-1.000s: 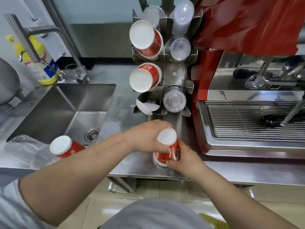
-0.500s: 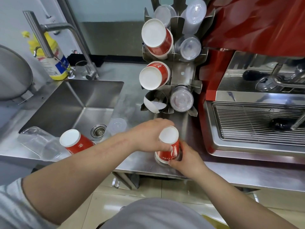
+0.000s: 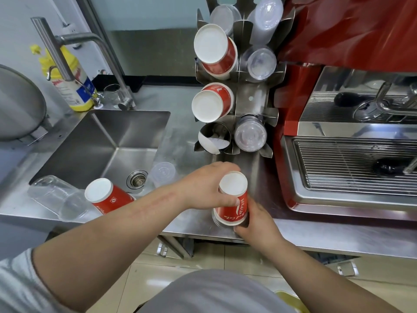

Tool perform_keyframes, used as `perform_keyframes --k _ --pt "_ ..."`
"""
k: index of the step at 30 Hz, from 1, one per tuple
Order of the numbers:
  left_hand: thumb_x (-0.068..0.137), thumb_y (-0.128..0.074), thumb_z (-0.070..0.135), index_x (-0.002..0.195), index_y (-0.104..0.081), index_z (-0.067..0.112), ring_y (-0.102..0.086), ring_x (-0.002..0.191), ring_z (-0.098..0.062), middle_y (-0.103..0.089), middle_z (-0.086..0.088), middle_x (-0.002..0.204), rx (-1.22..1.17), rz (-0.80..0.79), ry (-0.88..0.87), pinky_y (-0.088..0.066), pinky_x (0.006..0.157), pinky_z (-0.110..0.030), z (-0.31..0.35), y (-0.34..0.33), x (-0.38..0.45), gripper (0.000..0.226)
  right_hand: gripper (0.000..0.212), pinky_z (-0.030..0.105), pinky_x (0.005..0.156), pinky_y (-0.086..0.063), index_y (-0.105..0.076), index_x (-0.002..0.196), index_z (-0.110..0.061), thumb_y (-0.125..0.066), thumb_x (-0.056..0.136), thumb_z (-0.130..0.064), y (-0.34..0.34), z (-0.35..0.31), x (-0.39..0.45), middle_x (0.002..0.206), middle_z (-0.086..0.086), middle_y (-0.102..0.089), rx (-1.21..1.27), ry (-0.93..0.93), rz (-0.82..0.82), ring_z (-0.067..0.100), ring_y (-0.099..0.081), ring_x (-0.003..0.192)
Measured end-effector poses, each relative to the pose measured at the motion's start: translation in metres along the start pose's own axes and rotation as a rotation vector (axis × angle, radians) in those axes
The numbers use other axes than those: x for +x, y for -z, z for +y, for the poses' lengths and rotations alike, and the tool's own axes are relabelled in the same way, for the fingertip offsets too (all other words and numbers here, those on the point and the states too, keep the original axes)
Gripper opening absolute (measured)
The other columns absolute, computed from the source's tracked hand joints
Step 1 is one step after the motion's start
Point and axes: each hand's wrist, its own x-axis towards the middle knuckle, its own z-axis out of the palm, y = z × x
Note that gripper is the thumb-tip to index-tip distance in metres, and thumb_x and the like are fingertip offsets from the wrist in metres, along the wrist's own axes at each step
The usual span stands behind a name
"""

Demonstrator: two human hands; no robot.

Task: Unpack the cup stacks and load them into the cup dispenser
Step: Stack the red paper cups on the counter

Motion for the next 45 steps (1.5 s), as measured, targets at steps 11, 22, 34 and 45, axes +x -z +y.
perform_keyframes --k 11,22,34,45 --pt "0.077 -0.077 0.038 0.142 -0.040 0.026 -0.042 0.127 -0.008 -0.047 0.004 0.141 0.008 0.029 -0.001 -0.033 0.096 -0.017 -0.001 0.016 0.003 0.076 0.081 0.030 0.092 -0.046 -0.036 0.137 -0.041 -0.071 0.066 -0.024 0.019 -0.003 0.003 0.124 -0.003 -0.056 -0.012 0.015 -0.019 0.018 -0.054 0.117" --pt "0.075 -0.075 0.046 0.143 -0.038 0.035 -0.041 0.130 -0.004 -0.046 0.010 0.143 0.016 0.064 -0.066 -0.036 0.107 -0.026 0.009 0.028 0.000 0.078 0.081 0.008 0.082 -0.035 -0.038 0.136 -0.040 -0.080 0.066 -0.035 0.042 -0.021 -0.006 0.118 -0.017 -0.052 0.130 0.124 0.052 -0.002 -0.047 0.110" --pt "0.062 -0.078 0.051 0.113 -0.040 0.052 -0.054 0.108 0.007 -0.054 0.030 0.115 -0.143 0.223 -0.148 -0.044 0.088 -0.014 0.038 0.065 -0.035 0.063 0.077 0.001 0.084 -0.035 -0.040 0.130 -0.043 -0.080 0.064 -0.036 0.072 -0.058 -0.019 0.117 -0.029 -0.043 0.123 0.274 0.206 -0.019 -0.044 0.108" --pt "0.064 -0.071 0.061 0.122 -0.046 0.044 -0.055 0.112 0.001 -0.058 0.024 0.119 -0.149 0.384 -0.141 -0.051 0.092 -0.030 0.022 0.104 -0.096 0.065 0.081 0.021 0.102 -0.038 -0.039 0.138 -0.036 -0.080 0.068 -0.036 0.061 -0.115 -0.022 0.127 -0.027 -0.043 0.087 0.481 0.135 -0.002 -0.041 0.125"
